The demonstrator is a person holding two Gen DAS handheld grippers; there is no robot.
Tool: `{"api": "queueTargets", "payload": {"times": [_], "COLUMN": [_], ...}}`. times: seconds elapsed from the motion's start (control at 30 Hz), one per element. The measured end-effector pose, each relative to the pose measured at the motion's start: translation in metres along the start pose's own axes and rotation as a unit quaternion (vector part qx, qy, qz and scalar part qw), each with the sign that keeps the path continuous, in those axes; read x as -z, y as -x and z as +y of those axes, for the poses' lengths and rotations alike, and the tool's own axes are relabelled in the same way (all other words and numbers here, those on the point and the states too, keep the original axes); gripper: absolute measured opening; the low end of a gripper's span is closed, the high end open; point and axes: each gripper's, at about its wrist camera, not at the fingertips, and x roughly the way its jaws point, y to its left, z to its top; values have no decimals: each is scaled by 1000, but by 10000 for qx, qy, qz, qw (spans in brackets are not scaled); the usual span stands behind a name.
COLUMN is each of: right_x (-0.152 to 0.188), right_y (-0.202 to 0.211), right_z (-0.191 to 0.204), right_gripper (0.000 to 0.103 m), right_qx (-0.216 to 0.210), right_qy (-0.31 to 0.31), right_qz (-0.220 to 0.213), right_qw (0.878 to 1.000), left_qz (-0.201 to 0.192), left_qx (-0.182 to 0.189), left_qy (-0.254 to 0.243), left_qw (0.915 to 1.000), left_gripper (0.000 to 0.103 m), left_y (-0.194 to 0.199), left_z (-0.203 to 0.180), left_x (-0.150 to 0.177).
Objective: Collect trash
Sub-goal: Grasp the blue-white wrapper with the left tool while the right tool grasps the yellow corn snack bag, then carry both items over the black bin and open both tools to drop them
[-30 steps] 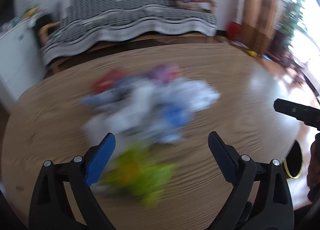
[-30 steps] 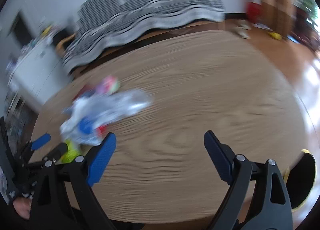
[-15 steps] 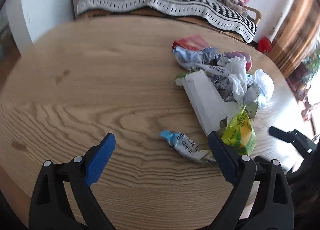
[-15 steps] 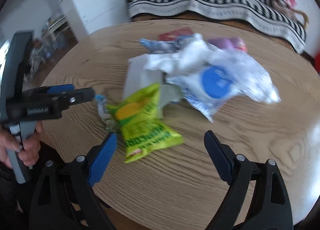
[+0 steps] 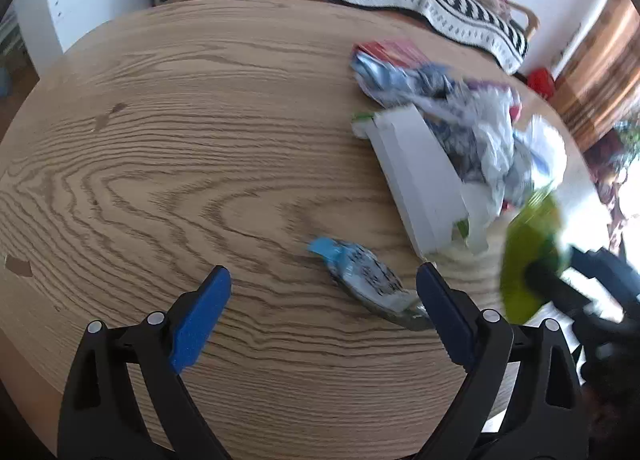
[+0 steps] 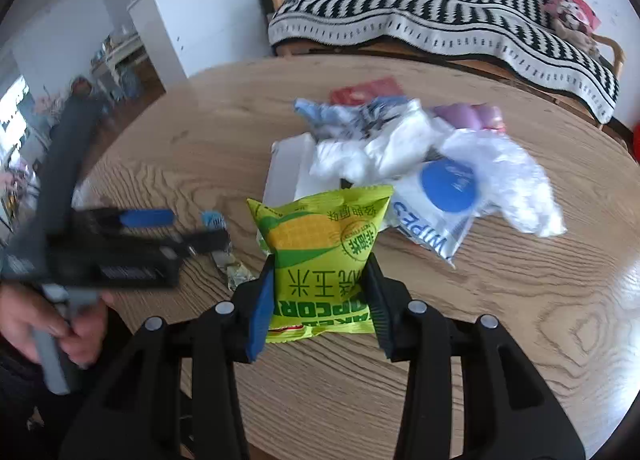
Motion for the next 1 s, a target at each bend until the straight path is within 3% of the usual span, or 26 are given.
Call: {"api": "queueTargets", "payload": {"times": [0.23,0.27,0.3,0.33,0.37,0.4,0.67,0.77,0.9,1.0], "right_x": [5,6,7,7,9,11,29,42,75,112], "right_y": [30,33,38,41,45,49,88,108,143,177], "right_z": [-22,-24,-26,-27,-29,-31,-65,-94,-153,-206], "right_gripper": [42,42,42,42,42,42,42,42,42,42], "right_qx": [36,45,55,51,61,83,380,625,1127,1714], "right_qy": [-217,-220,-226,-233,-249,-265,-630,-961,-1648,-2294], "right_qz": [-221,-241,-269,-292,-317,-342,-573,-641,-720,-774], "right_qw": [9995,9995,9994,9993,9992,9990,9956,9913,9772,9550], "left_qz": [-70,-143,-220,-291,-299,-281,-796,-908,-1030,-1058], "left_qx": [-562,-664,-777,-816,-839,-869,-900,-625,-38,466], "left_qy": [-371,-407,-473,-546,-619,-661,-1116,-1273,-1742,-2225], "left_qw": [9977,9969,9956,9947,9941,9936,9865,9857,9793,9681], "left_gripper": [90,79,56,43,20,16,14,14,14,14], "left_y": [-14,-12,-10,-7,-6,-4,32,46,60,62], "left_z": [-28,-29,-32,-33,-35,-36,-64,-91,-158,-226], "left_x": [11,13,13,15,16,17,26,25,29,40]}}
